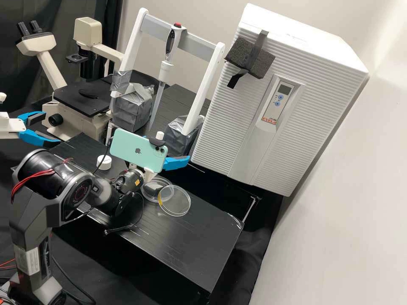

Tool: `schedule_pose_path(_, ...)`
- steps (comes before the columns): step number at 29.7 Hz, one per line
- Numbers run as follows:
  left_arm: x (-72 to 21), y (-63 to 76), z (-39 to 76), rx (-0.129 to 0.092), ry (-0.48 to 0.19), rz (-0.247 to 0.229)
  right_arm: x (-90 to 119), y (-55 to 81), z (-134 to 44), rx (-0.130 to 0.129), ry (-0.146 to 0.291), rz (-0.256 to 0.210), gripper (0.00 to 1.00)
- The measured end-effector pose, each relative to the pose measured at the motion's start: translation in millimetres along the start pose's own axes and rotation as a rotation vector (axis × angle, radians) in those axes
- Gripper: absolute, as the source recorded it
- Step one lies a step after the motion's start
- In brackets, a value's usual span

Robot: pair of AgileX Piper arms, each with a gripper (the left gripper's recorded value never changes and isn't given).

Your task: Close the bottle

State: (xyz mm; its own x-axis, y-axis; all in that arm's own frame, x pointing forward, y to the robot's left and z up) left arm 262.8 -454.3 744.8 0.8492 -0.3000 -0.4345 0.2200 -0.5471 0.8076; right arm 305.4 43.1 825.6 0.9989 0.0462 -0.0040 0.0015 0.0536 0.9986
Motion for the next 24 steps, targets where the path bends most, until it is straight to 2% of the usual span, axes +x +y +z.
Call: schedule_pose_path(24,0.9,-3.9,0.1,-0.003,-0.008,-0.016,0.0,0.0,0.0,0.000,0.000,0.000,1.00)
